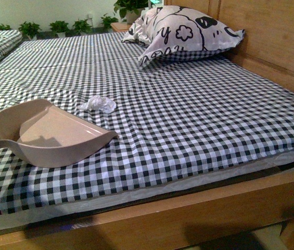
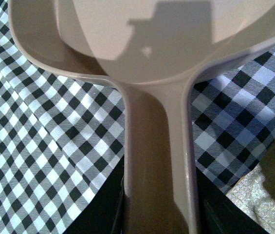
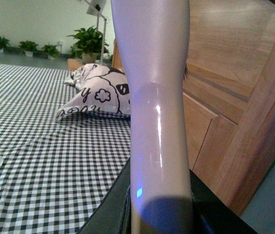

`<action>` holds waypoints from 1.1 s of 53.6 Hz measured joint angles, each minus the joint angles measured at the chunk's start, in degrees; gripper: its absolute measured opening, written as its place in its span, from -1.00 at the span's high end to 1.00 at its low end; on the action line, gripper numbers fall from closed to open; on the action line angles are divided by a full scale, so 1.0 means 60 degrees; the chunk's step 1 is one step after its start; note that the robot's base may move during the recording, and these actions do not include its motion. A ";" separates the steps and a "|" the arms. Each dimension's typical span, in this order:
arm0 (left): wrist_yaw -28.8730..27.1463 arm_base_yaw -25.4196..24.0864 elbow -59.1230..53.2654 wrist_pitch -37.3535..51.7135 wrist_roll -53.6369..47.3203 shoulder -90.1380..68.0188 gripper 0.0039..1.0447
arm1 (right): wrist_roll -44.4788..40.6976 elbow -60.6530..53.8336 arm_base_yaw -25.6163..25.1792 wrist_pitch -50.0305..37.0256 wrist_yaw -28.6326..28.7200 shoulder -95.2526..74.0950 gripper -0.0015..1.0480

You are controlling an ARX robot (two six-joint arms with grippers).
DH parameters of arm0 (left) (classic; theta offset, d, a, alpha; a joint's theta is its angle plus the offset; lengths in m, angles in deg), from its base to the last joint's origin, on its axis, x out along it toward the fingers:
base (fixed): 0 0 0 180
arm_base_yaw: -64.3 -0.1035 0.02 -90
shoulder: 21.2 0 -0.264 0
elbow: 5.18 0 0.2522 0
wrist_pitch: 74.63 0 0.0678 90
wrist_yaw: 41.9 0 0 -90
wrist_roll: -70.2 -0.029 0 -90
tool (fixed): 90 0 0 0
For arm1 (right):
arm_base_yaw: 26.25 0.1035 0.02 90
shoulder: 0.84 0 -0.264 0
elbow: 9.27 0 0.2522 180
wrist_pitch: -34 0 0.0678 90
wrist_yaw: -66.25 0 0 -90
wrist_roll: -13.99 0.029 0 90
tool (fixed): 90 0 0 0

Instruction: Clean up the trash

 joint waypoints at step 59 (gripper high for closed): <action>-0.0004 0.0000 0.0011 -0.0004 0.0000 -0.0022 0.49 | 0.3410 1.1610 -0.0703 0.6233 0.4473 -1.4775 0.63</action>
